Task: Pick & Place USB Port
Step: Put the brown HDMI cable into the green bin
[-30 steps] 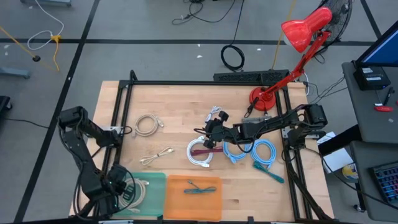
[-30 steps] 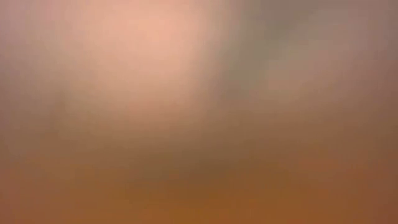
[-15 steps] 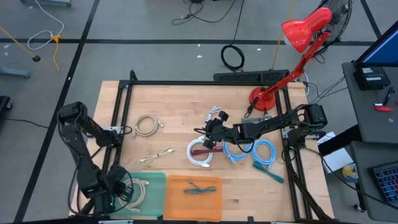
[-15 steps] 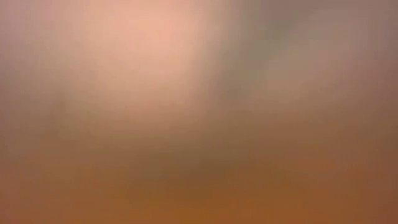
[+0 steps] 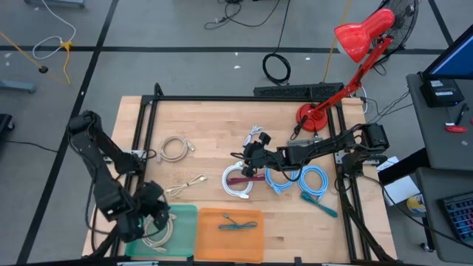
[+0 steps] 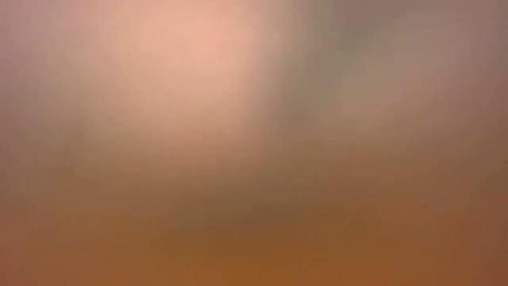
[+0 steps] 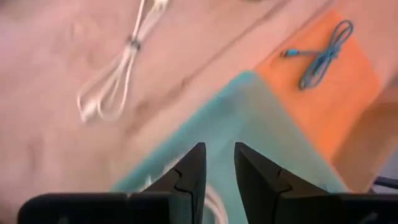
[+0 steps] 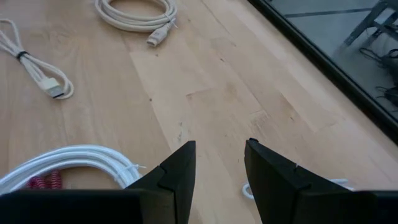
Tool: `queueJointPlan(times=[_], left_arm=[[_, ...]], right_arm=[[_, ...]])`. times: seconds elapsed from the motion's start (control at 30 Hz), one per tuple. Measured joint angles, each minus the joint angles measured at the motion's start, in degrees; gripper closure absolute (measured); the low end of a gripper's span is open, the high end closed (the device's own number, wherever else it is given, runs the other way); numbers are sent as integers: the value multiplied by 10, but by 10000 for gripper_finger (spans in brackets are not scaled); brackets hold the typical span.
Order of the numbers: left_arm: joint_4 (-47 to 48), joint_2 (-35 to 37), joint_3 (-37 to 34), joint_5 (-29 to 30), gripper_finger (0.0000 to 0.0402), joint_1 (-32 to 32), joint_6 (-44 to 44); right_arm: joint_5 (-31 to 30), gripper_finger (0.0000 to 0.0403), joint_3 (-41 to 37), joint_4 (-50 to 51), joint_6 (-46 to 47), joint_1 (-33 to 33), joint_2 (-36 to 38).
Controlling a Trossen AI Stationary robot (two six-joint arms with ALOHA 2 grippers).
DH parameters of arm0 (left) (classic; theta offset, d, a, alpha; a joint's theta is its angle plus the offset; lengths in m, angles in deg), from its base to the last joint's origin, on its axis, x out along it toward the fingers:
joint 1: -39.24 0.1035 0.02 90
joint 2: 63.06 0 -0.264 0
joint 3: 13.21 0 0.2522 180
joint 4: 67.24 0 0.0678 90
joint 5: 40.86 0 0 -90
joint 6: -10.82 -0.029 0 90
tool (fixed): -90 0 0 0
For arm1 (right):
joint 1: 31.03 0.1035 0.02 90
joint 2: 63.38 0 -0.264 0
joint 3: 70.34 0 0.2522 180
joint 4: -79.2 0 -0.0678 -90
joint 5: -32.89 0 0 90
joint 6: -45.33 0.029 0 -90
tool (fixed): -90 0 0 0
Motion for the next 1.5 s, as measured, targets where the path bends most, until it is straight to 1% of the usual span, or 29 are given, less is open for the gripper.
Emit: queueJointPlan(times=[0.17, 0.37, 0.43, 0.53, 0.63, 0.83, 0.97, 1.07, 1.13, 1.23, 1.33, 1.4, 1.5], left_arm=[[13, 22, 0, 3, 316, 71, -117], [130, 65, 0, 15, 316, 169, -211], [174, 80, 0, 36, 316, 201, -235], [236, 106, 0, 85, 316, 249, -263], [276, 135, 0, 115, 316, 309, -297], [286, 193, 0, 137, 316, 446, -424], [281, 219, 0, 139, 316, 554, -526], [260, 230, 0, 128, 316, 642, -612], [226, 230, 0, 113, 316, 699, -679], [155, 224, 0, 63, 316, 782, -783], [93, 206, 0, 2, 316, 855, -865], [70, 186, 0, -31, 316, 896, -910], [61, 148, 0, -71, 316, 953, -967]], right_arm=[[3, 273, 0, 0, 2, 7, 0], [2, 273, 0, 0, 2, 23, 0], [2, 273, 0, 0, 1, 28, 0], [2, 273, 0, 0, 1, 34, 0], [1, 273, 0, 0, 1, 41, 0], [1, 273, 0, 1, 10, 53, 0], [1, 273, 0, 1, 16, 55, 0], [0, 273, 0, 1, 16, 56, 0], [1, 273, 0, 1, 16, 56, 0], [0, 273, 0, 1, 16, 56, 0], [0, 273, 0, 1, 16, 56, 0], [0, 273, 0, 2, 16, 56, 0], [1, 273, 0, 8, 16, 56, 0]])
